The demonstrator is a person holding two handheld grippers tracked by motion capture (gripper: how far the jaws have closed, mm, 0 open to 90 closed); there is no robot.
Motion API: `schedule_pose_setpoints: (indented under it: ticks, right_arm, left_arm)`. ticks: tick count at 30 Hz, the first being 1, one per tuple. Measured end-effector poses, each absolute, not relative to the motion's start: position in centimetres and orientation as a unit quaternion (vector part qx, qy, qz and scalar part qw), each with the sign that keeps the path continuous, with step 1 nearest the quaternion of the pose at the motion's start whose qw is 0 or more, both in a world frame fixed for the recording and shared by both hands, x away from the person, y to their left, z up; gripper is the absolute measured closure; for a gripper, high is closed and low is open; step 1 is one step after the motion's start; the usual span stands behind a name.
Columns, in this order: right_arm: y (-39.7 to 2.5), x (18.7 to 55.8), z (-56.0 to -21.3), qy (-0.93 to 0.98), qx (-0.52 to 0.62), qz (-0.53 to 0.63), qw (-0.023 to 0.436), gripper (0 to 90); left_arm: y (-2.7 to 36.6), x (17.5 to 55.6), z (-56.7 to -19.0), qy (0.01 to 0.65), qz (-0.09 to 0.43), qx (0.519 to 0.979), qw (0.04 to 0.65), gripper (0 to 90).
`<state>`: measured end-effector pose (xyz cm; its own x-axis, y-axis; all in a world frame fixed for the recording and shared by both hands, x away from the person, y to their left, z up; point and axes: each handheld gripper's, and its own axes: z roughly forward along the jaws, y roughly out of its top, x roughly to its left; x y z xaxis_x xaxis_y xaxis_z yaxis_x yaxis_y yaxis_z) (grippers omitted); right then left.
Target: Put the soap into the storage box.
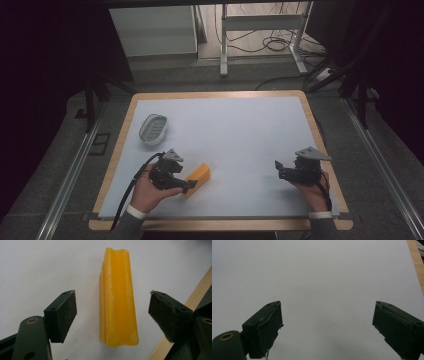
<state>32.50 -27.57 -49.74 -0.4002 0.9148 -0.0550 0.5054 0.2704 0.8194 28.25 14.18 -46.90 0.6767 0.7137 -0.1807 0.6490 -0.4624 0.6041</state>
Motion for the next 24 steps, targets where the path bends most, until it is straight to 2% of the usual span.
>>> schedule_pose_setpoints:
  ticks: [14,24]
  right_arm:
    - [-27.8,32.5,-49.9,0.744,0.483,0.373,0.272,8.9]
    - [-27.9,32.6,-50.1,0.743,0.487,0.372,0.269,8.9]
  left_arm:
    - [12.8,28.9,-47.8,0.400,0.040,0.863,0.306,27.7]
    - [11.2,29.7,-48.9,0.403,0.038,0.873,0.273,40.5]
